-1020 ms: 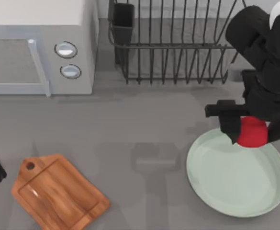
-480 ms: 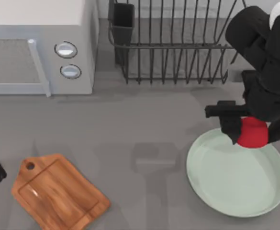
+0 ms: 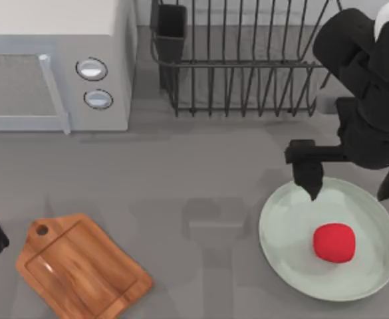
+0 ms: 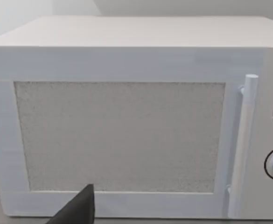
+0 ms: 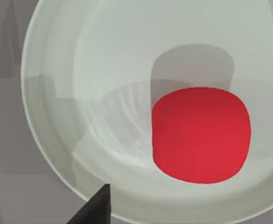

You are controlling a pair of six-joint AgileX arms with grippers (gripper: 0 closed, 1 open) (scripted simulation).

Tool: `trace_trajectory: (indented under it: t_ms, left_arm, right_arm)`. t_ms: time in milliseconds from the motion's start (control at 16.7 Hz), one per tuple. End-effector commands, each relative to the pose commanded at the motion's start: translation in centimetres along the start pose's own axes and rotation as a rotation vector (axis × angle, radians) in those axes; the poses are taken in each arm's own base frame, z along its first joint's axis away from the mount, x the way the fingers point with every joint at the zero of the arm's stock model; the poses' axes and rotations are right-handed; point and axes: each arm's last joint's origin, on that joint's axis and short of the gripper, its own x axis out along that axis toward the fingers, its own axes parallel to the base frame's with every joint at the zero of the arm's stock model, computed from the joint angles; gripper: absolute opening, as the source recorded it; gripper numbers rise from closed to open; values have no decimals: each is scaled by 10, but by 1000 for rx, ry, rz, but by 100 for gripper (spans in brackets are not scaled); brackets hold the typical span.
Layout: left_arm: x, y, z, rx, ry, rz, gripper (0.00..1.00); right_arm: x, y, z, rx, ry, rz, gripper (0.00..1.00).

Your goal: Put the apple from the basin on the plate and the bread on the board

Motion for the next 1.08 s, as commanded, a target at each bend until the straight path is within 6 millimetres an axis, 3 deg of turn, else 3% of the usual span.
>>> trace_trajectory:
  t_ms: [420, 660, 840, 1080]
  left_arm:
    - [0, 0, 0, 0, 0, 0, 100]
    - [0, 0, 0, 0, 0, 0, 100]
    - [0, 0, 0, 0, 0, 0, 100]
    - [0, 0, 0, 0, 0, 0, 100]
  right_arm:
    - [0, 0, 0, 1, 0, 0, 100]
    - [-8, -16, -10, 1, -82, 41, 100]
    - [-20, -43, -32, 0, -234, 102, 100]
    - [-29, -86, -81, -2, -550, 183, 100]
